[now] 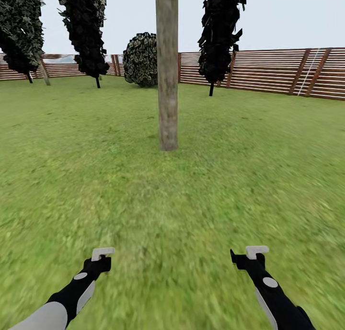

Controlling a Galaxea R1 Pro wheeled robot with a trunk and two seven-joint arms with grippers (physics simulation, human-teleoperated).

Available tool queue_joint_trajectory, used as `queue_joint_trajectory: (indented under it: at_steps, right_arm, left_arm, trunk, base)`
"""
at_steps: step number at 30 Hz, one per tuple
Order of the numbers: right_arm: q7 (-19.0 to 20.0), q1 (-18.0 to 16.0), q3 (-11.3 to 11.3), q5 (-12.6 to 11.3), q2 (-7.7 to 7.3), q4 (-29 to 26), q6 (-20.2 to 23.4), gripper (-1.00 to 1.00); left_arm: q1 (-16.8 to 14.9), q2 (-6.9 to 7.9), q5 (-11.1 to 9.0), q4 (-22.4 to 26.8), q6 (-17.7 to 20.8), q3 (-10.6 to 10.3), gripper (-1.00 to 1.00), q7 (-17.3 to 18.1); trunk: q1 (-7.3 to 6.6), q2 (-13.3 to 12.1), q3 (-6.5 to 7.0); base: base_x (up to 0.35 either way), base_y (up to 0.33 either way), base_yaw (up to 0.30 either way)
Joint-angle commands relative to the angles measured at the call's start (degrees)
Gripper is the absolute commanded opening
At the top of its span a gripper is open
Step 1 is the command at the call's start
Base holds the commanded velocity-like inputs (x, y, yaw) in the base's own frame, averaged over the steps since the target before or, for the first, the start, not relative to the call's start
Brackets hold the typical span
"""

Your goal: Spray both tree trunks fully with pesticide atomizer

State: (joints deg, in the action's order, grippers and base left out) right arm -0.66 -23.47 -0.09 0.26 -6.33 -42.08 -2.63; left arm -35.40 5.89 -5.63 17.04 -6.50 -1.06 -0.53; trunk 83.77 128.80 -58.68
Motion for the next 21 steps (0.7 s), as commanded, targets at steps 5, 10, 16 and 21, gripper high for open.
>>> queue_joint_trajectory:
  at_steps: [5, 10, 16, 21]
  right_arm:
    - [0.0, 0.0, 0.0, 0.0, 0.0, 0.0, 0.0, 1.0]
    - [-0.1, 0.0, 0.0, 0.0, 0.0, 0.0, 0.0, 1.0]
    - [-0.1, 0.0, 0.0, 0.0, 0.0, 0.0, 0.0, 1.0]
    - [-0.1, 0.0, 0.0, 0.0, 0.0, 0.0, 0.0, 1.0]
  left_arm:
    - [0.0, 0.0, 0.0, 0.1, 0.0, 0.0, -1.0, 0.0]
    - [0.1, 0.0, 0.0, 0.2, 0.0, 0.0, -1.0, 0.0]
    - [0.1, 0.0, 0.0, 0.3, 0.0, 0.0, -1.0, -0.1]
    - [0.1, 0.0, 0.0, 0.2, 0.0, 0.0, -1.0, -0.1]
  trunk:
    - [0.0, 0.0, 0.0]
    - [0.0, 0.0, 0.0]
    - [0.0, 0.0, 0.0]
    - [0.0, 0.0, 0.0]
  base:
    - [0.338, 0.0, 0.0]
    - [0.338, 0.0, 0.0]
    - [0.338, 0.0, 0.0]
    - [0.338, 0.0, 0.0]
